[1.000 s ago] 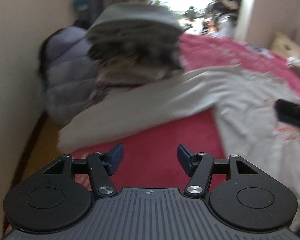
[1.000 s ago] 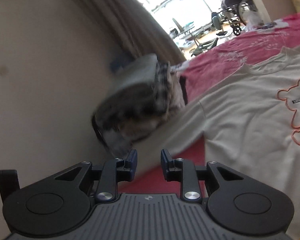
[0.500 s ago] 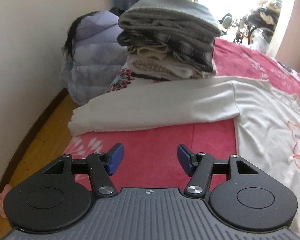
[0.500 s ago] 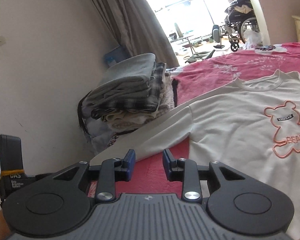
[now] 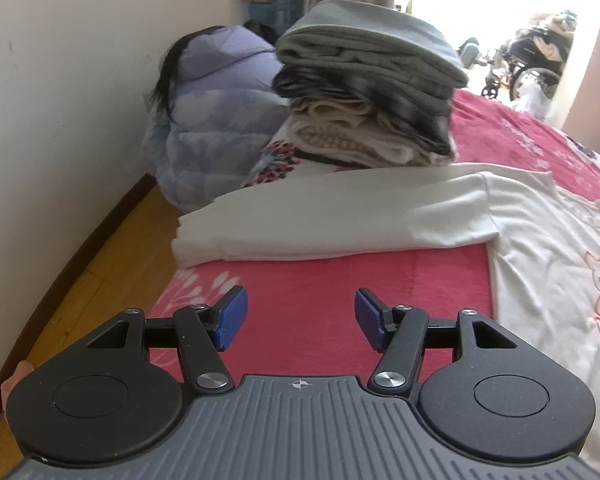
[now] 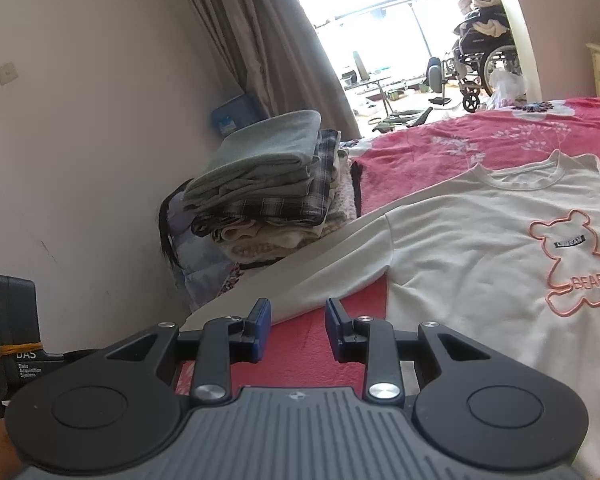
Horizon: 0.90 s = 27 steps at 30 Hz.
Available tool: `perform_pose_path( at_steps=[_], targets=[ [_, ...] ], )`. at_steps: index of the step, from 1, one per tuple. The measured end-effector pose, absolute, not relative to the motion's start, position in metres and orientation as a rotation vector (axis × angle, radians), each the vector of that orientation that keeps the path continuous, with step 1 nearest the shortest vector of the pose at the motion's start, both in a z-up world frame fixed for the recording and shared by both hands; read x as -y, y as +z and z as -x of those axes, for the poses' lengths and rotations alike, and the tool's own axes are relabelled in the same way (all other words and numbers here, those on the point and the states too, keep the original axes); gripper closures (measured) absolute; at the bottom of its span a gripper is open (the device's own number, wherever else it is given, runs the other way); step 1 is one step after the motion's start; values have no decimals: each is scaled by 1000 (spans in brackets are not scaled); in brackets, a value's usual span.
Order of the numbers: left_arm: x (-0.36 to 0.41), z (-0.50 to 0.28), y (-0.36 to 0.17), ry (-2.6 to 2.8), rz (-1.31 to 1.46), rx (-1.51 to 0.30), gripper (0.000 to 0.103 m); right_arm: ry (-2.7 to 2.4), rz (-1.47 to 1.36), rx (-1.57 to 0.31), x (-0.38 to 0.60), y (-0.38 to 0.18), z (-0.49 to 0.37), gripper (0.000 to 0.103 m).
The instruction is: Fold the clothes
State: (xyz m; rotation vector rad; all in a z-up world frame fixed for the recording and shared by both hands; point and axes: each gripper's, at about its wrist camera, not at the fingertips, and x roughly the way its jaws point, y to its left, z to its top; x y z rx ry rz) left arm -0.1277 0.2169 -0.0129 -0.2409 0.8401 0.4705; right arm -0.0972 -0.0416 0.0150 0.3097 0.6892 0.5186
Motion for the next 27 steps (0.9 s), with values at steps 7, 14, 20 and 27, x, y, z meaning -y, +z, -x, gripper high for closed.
perform_pose_path(
  at_steps=[7, 14, 20, 27],
  targets=[
    [-252, 136, -31, 563, 262, -871, 43, 555, -322, -753, 20, -6, 91, 70],
    [-273, 148, -52, 623, 285, -898, 43, 558, -333, -807, 12, -25, 87, 70],
    [-293, 154, -65, 663, 330, -867, 43, 555, -373, -846, 9, -42, 81, 70],
    [-325, 147, -79, 667, 454, -817, 41, 541, -395, -907, 7, -65, 70, 70]
  ],
)
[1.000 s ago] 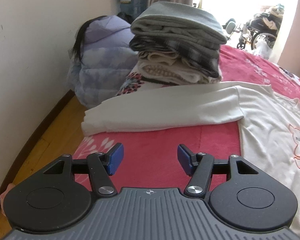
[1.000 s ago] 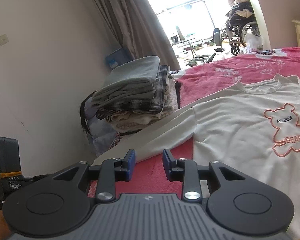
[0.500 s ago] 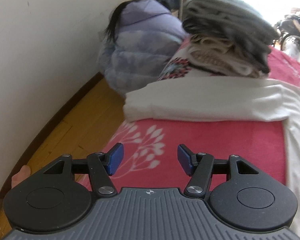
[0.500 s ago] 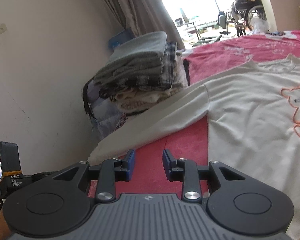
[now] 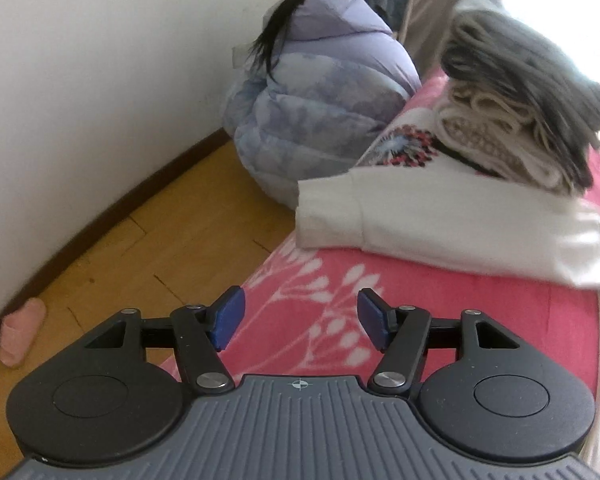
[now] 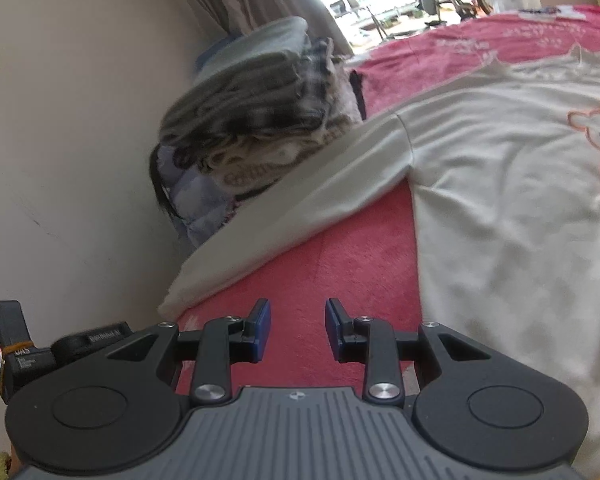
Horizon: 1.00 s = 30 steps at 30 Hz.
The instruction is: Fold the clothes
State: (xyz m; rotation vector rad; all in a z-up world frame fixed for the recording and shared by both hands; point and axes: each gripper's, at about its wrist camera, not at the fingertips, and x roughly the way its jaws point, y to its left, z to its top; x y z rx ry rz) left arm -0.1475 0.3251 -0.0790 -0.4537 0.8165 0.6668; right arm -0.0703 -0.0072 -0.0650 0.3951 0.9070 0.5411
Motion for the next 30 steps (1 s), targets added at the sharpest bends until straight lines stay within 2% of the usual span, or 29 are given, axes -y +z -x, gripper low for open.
perform_pose_path(
  at_steps=[8, 16, 17, 19, 20, 22, 25, 30],
  targets=[
    [-399, 128, -100, 671, 909, -691, 41, 520, -383, -965, 4, -84, 61, 70],
    [-431, 87, -134, 593, 1039, -752, 41, 515, -381, -1009, 2, -96, 56, 69],
    [-431, 86, -136, 575, 1039, -752, 44, 514, -379, -1010, 2, -96, 56, 69],
    [-430, 85, -134, 564, 1022, -733, 60, 512, -377, -1010, 2, -96, 57, 69],
    [-429, 86, -132, 573, 1008, -723, 61, 510, -379, -1008, 2, -95, 56, 69],
    [-426, 86, -126, 588, 977, -709, 80, 507, -381, -1001, 4, -94, 56, 69],
    [-422, 85, -113, 602, 920, -696, 98, 499, -385, -994, 6, -92, 56, 69],
    [-402, 93, -71, 546, 793, -627, 103, 489, -407, -960, 13, -83, 56, 68]
  ],
)
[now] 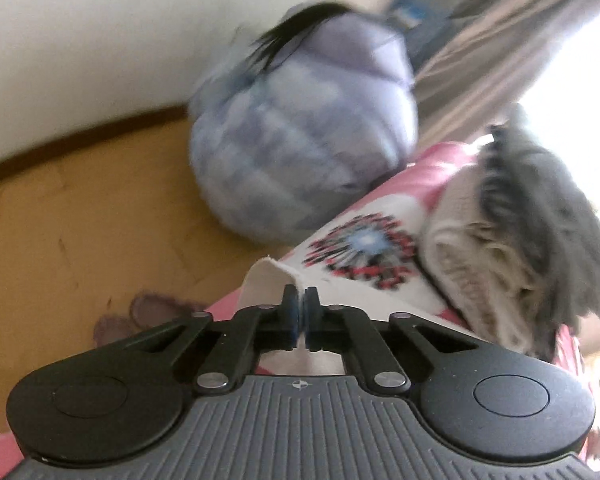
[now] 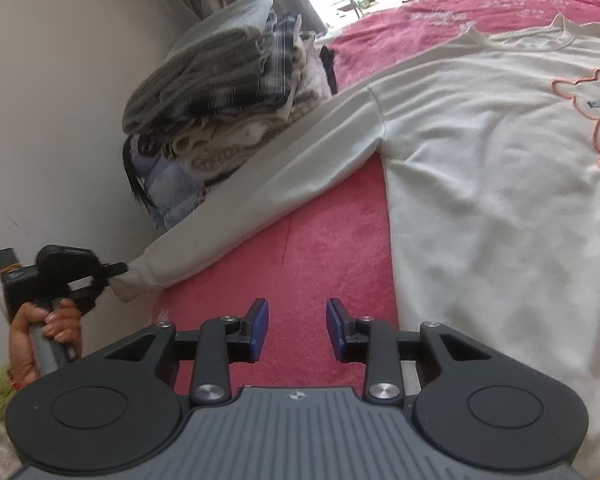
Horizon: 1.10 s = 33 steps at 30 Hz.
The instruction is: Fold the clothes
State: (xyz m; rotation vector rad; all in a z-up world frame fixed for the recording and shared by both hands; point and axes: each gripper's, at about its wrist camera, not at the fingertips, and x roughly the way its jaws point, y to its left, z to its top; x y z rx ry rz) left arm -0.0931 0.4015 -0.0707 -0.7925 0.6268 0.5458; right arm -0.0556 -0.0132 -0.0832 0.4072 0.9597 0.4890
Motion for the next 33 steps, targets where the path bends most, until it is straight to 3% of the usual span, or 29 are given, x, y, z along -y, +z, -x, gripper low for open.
perform_pose_path(
  at_steps=[7, 13, 17, 20, 23, 25, 28, 33],
  targets=[
    [-336, 86, 13, 327, 624, -503, 103, 452, -438, -896, 42, -63, 55, 68],
    [-230, 54, 87, -20, 483, -374, 103, 350, -544, -785, 115, -34, 63, 68],
    [-138, 39, 107, -277, 363, -347, 103, 242, -611, -694, 177, -15, 82, 67],
    [-73, 42, 87, -453, 258, -431, 103, 141, -617, -652, 217, -11, 104, 66],
    [-27, 48, 30, -631, 177, -668, 101, 40, -624, -652, 252, -16, 125, 64],
    [-8, 51, -19, -721, 148, -877, 91, -7, -633, -678, 268, -24, 135, 64],
    [-4, 63, -74, -729, 111, -1079, 88, -27, -651, -740, 279, -41, 140, 64],
    [-45, 73, -85, -686, 172, -1090, 75, 84, -681, -827, 265, -61, 119, 60]
  ],
)
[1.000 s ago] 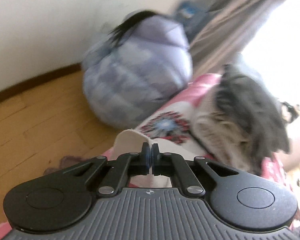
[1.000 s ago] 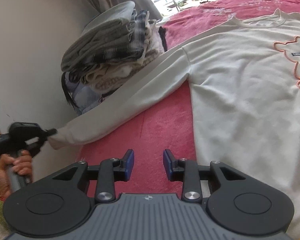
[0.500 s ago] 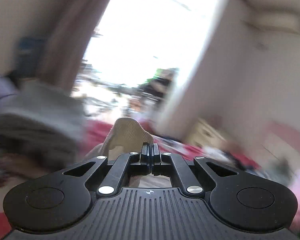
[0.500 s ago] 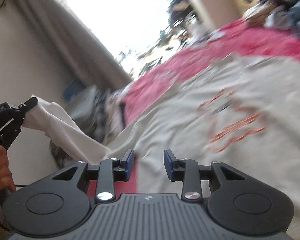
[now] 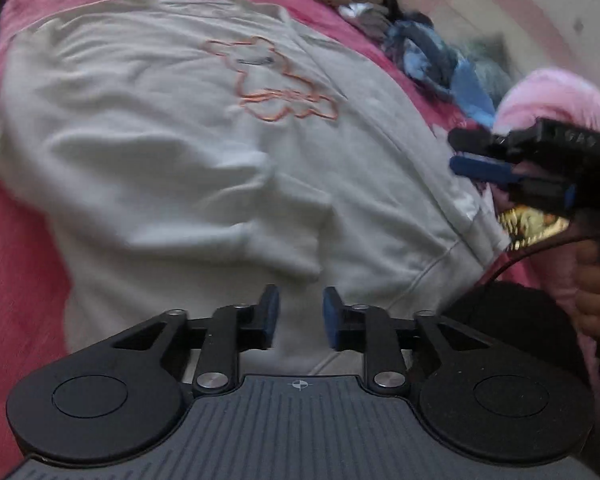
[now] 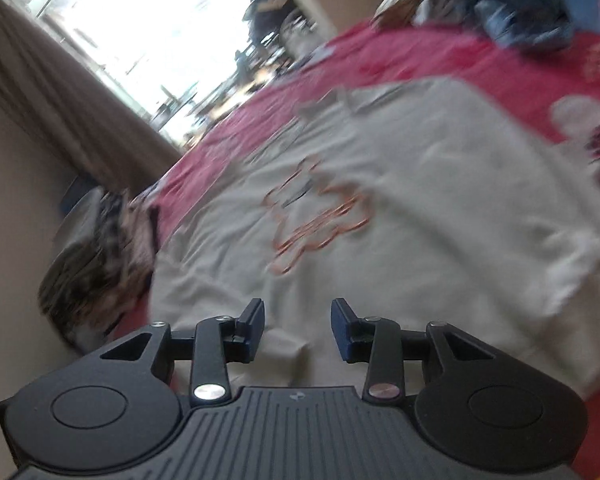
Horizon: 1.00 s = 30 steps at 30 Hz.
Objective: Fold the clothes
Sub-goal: 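Lower the right gripper to the sweatshirt hem and pinch it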
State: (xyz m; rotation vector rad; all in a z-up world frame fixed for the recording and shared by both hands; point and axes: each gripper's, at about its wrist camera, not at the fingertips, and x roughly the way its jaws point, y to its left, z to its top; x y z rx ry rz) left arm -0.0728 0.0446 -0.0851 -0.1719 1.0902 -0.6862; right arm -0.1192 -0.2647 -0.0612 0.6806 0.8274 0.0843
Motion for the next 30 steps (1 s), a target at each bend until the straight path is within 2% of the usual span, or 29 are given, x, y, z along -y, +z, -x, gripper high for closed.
perform_pose_path(
  at_steps=[4, 10, 17, 22, 25, 28, 29, 30],
  targets=[
    [-60, 77, -83, -649, 156, -1100, 71, 208, -667, -908, 241, -75, 84, 59],
    [-59, 58, -103, -623, 349, -1153, 65, 227, -512, -1053, 222, -110, 42, 57],
    [-56, 40, -122, -582, 492, -1184, 65, 276, -378, -1136, 215, -127, 29, 56],
    [-59, 36, -124, -568, 540, -1176, 65, 379, -276, -1135, 201, -120, 33, 55],
    [-60, 35, -127, -551, 559, -1173, 66, 396, -193, -1152, 190, -123, 29, 63],
    [-62, 34, -129, -509, 594, -1169, 70, 405, -116, -1163, 179, -128, 27, 80],
    [-62, 34, -129, -494, 603, -1166, 71, 404, -93, -1156, 177, -127, 29, 89],
    [-62, 34, -129, -479, 611, -1162, 77, 401, -73, -1149, 175, -126, 30, 96]
  ],
)
